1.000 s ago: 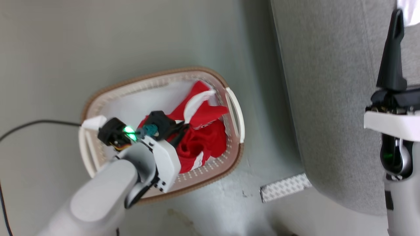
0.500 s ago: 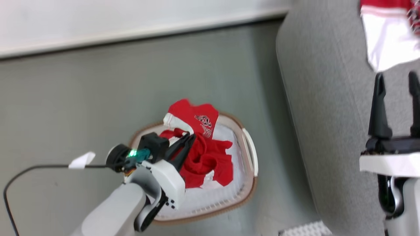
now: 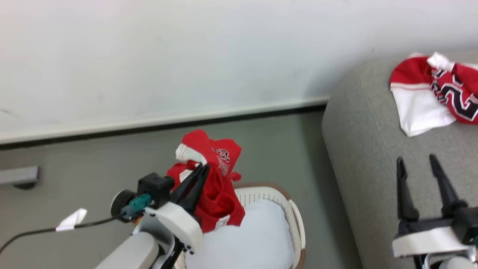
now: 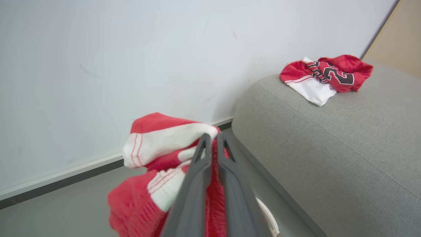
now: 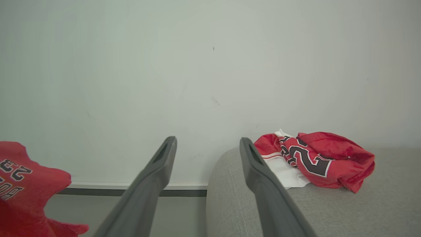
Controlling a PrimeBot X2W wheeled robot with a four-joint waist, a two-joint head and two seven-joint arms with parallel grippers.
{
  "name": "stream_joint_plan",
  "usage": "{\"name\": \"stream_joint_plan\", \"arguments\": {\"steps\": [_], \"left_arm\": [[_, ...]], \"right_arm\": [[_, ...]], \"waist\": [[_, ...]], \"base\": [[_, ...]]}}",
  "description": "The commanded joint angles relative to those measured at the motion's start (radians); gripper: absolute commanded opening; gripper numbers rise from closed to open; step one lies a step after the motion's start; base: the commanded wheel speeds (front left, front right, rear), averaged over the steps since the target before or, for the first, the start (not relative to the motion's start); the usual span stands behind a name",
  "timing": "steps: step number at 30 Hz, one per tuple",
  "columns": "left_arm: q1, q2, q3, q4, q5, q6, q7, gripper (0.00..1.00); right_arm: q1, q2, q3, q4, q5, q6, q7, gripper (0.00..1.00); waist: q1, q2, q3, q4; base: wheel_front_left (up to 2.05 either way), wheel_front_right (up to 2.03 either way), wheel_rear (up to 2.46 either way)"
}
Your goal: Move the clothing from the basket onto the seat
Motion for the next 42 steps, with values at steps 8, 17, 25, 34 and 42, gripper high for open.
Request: {"name": "stream_joint_plan", "arguments": {"steps": [8,17,25,34,42], "left_arm": [[0.083,0.047,0.018,-0.069,-0.034,0.028,0.007,0.00],[0.106,0.097,0.029,-0.197,-0.036,0.058,0.047,0.00],[0.095,0.101,0.021,-0.292,-0.041,0.058,0.067,0.00],[0.069,0.085,-0.013,-0.308,-0.043,0.030,0.089,0.00],[0.063,0.071,-0.047,-0.317,-0.039,0.009,0.102,0.00]], "right_arm": [[0.126,-0.002,0.046,0.037,-0.003,-0.002,0.001,1.00],[0.125,-0.013,0.164,0.018,0.038,-0.002,0.001,1.00],[0.006,-0.146,0.475,0.023,0.163,-0.002,0.001,1.00],[-0.225,-0.287,0.821,0.052,0.340,-0.002,0.013,1.00],[-0.397,-0.305,1.048,0.112,0.463,-0.002,0.007,1.00]], "waist": [[0.0004,0.0000,-0.185,0.035],[0.0004,0.0000,-0.199,0.038],[0.0004,0.0000,-0.189,0.044],[0.0004,0.0000,-0.188,0.061],[0.0004,0.0000,-0.190,0.075]], "base": [[0.00,0.00,0.00],[0.00,0.00,0.00],[0.00,0.00,0.00],[0.00,0.00,0.00],[0.00,0.00,0.00]]}}
